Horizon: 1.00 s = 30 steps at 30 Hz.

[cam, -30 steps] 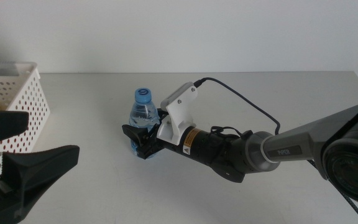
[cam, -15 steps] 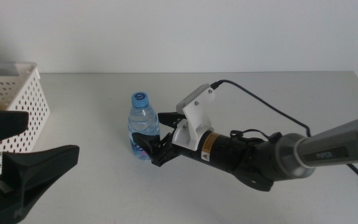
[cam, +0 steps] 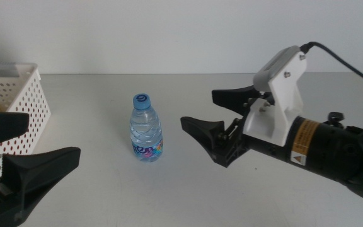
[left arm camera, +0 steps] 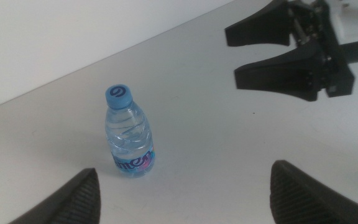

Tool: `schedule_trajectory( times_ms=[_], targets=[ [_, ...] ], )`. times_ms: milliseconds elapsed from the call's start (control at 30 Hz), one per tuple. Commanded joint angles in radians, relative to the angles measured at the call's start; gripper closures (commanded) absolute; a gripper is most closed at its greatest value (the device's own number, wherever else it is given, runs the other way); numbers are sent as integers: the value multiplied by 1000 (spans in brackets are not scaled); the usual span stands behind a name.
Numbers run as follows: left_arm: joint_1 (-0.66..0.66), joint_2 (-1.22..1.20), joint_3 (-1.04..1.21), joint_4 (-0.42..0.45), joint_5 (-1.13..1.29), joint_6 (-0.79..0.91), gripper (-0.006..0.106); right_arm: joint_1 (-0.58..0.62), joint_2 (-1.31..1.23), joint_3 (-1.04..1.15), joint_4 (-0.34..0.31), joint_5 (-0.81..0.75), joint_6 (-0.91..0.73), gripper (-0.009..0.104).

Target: Use arms to grab the bottles and put them into the dustbin to the left of the table.

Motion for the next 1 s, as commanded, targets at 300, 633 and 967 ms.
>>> schedule_trajectory(
  times_ms=[300, 633, 967],
  targets=[
    [-7, 6, -31, -7, -75, -14, 7, -7, -474, 47, 143, 526, -15, 10],
    [-7, 6, -31, -7, -75, -14, 7, -7, -831, 47, 843, 932, -811, 10],
    [-7, 6, -31, -7, -75, -14, 7, -7, -934, 47, 809, 1023, -829, 10]
  ],
)
